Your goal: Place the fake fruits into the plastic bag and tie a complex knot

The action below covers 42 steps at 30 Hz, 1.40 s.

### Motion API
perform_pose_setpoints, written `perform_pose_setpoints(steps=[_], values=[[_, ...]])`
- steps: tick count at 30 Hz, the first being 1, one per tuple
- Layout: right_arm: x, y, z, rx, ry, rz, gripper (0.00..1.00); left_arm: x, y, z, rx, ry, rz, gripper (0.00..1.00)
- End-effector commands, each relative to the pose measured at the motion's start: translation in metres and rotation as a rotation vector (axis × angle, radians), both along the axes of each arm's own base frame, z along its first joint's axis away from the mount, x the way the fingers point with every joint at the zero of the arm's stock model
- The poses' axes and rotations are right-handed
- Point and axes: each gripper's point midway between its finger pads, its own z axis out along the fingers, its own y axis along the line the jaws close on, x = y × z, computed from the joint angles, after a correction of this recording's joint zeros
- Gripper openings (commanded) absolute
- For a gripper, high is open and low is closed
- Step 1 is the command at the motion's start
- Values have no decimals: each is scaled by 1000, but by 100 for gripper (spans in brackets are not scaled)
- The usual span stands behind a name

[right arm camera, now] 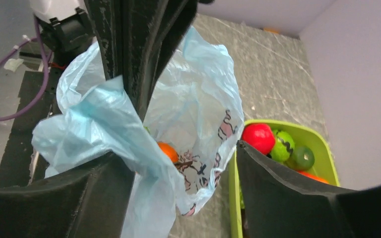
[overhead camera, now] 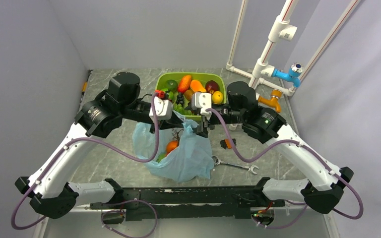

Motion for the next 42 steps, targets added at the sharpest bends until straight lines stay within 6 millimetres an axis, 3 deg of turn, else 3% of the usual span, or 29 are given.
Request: perform_pose_setpoints(steps=[1, 3, 6, 9, 11, 13, 18, 19, 20, 21, 22, 23, 24, 25, 28, 30, 33, 35, 42], values=[[12, -32, 16, -8, -51, -179, 87, 0, 7, 15, -45, -18, 53, 0], [12, -46, 14, -17, -32, -241, 99, 8, 12, 12, -62, -2, 104, 0], [-6, -53, 24, 23, 50, -237, 100, 27, 16, 11, -96, 37, 205, 0], [-28, -43, 39, 108, 182, -161, 100, 43, 13, 17, -120, 71, 269, 0], [-30, -30, 47, 170, 240, -133, 100, 49, 8, 20, -130, 109, 291, 0], [-21, -16, 49, 202, 262, -140, 100, 49, 5, 26, -141, 122, 276, 0], [23, 0, 51, 268, 227, -297, 100, 50, 2, 35, -155, 131, 268, 0], [27, 3, 48, 272, 209, -310, 96, 50, 2, 37, -156, 135, 269, 0], [29, 5, 42, 263, 197, -322, 75, 49, 3, 39, -156, 134, 273, 0], [31, 6, 33, 240, 192, -327, 63, 49, 7, 41, -154, 126, 284, 0], [33, 4, 23, 216, 188, -342, 32, 48, 12, 42, -150, 121, 296, 0], [34, 3, 13, 190, 186, -349, 13, 48, 19, 44, -146, 112, 309, 0], [31, 0, 6, 171, 183, -343, 3, 49, 29, 40, -119, 118, 333, 2], [27, -1, 0, 156, 181, -327, 0, 51, 40, 37, -96, 113, 364, 10], [15, -5, 0, 155, 176, -284, 0, 48, 75, 16, 61, 39, 373, 56], [11, -5, 3, 160, 177, -261, 0, 58, 99, -7, 219, -59, 427, 69], [9, -3, 9, 162, 170, -243, 0, 69, 121, -30, 350, -55, 518, 77], [7, -1, 11, 159, 167, -228, 0, 72, 126, -35, 371, -22, 562, 78], [4, -1, 14, 159, 151, -201, 0, 94, 116, -60, 379, 235, 704, 73]])
